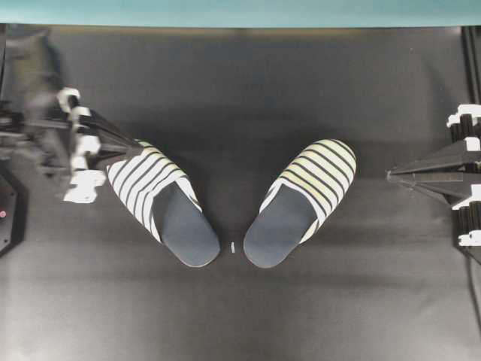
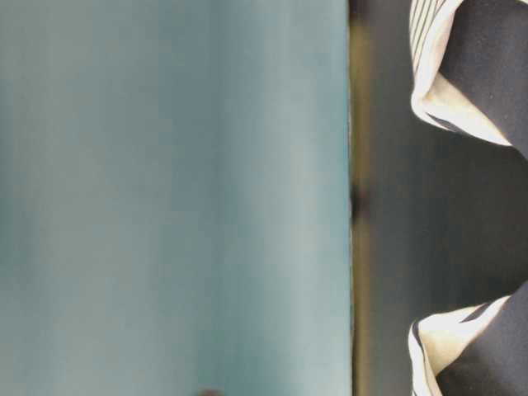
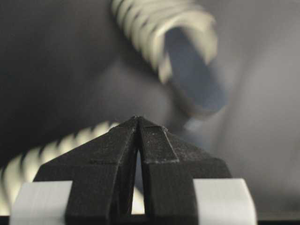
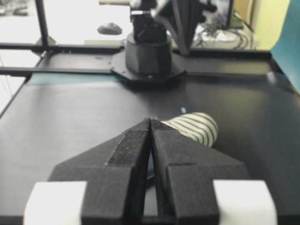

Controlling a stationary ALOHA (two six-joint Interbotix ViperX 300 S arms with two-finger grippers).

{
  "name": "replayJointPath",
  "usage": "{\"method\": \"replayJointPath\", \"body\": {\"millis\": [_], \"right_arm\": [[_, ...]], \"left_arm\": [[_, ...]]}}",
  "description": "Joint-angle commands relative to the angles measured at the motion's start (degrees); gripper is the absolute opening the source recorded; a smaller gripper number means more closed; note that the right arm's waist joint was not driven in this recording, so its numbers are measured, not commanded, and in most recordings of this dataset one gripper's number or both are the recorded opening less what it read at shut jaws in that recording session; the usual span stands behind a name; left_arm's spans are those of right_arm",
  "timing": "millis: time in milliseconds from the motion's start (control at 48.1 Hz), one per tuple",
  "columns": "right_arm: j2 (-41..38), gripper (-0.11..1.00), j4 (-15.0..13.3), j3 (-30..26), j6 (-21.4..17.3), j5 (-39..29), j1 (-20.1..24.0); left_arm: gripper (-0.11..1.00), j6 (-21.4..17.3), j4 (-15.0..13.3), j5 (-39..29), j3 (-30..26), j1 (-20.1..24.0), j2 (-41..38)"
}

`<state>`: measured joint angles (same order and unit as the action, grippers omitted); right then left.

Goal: Arrange the slippers with the left arm.
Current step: 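Move the left gripper toward the left striped slipper's heel, then close the left gripper on the left slipper's striped upper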

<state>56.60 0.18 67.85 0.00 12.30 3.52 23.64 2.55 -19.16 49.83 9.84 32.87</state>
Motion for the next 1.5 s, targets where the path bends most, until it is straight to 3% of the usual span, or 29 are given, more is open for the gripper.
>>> {"method": "replayJointPath", "body": {"millis": [0,83,250,354,707,1227,1352,1477], "right_arm": [[0.0,0.0,0.09,-0.18,-0.35,0.26,0.0],[0.18,0.0,0.09,0.09,-0.26,0.26,0.0],[0.7,0.0,0.09,0.62,-0.26,0.18,0.0],[1.14,0.0,0.09,0.97,-0.35,0.09,-0.09],[3.69,0.0,0.09,2.46,-0.44,0.09,0.0],[4.66,0.0,0.09,2.99,-0.35,0.18,0.0],[4.66,0.0,0.09,3.08,-0.26,0.18,0.0],[4.66,0.0,0.09,3.25,-0.26,0.18,-0.09]], "left_arm": [[0.09,-0.18,0.26,-3.78,-3.16,0.0,-2.37],[0.26,0.35,0.26,-6.33,-4.39,0.18,-4.75],[0.75,-0.53,0.26,-12.74,-7.12,0.18,-11.16],[0.9,-0.7,0.18,-16.61,-8.96,-0.09,-16.08],[0.89,-1.05,0.26,-21.8,-16.61,-0.62,-30.32],[0.85,-2.02,0.26,-21.97,-16.52,-0.7,-35.33],[0.68,-2.2,0.35,-21.88,-16.52,-0.44,-35.07],[0.33,-2.81,0.44,-21.88,-16.52,-0.44,-33.57]]}}
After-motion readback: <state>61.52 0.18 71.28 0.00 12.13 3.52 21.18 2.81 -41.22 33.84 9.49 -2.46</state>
